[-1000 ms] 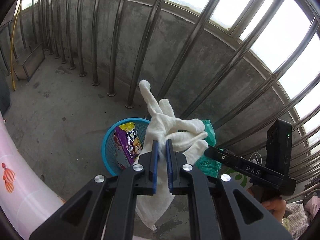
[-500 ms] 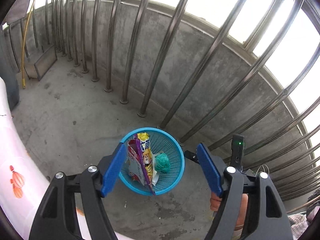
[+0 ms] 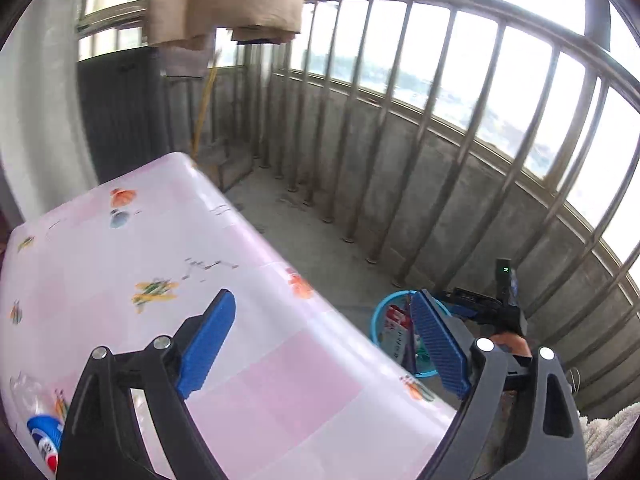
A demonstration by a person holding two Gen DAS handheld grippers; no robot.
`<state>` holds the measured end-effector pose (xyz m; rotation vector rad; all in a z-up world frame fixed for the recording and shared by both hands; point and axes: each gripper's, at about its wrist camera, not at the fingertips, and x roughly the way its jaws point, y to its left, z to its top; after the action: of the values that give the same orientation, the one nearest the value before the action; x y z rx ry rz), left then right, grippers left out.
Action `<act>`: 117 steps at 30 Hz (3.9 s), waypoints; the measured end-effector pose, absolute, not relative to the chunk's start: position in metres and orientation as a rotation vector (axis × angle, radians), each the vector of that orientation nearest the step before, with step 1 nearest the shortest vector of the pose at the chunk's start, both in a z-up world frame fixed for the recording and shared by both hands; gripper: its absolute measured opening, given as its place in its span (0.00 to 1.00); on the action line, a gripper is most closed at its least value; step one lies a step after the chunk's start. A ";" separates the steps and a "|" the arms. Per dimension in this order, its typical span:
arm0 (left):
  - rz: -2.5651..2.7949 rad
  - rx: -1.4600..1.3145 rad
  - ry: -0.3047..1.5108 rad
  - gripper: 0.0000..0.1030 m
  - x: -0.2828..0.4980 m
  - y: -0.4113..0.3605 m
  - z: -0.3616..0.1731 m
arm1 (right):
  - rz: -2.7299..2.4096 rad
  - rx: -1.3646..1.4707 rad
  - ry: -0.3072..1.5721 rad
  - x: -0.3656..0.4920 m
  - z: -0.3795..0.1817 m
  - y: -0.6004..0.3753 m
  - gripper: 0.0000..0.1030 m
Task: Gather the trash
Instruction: 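Carry glove and green bag to the blue wastebasket and open both tools, then move both tools back over the Pepsi bottle on the table, then grasp the Pepsi bottle around its middle with the right tool and lift it, then lower the left tool onto the gold tissue pack while the right tool holds the bottle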
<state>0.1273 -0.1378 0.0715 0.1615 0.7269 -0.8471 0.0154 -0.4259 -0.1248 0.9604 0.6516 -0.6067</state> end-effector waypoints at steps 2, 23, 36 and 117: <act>-0.730 0.112 0.723 0.85 0.127 -0.091 0.070 | -0.609 0.901 0.645 0.013 -0.104 -0.410 0.66; -0.222 -0.279 0.726 0.85 0.113 0.176 0.041 | 0.192 0.669 0.795 0.162 -0.007 -0.151 0.65; -0.341 -0.705 0.865 0.52 0.138 0.244 -0.020 | 0.463 0.604 1.098 0.264 -0.051 0.004 0.62; -0.452 -0.098 1.061 0.75 0.092 0.080 -0.042 | 0.131 0.750 1.021 0.117 -0.045 -0.142 0.53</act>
<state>0.0919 0.0797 -0.0424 -0.0982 1.0610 -0.4515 0.1172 -0.1425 -0.0448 0.7505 1.0206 0.1308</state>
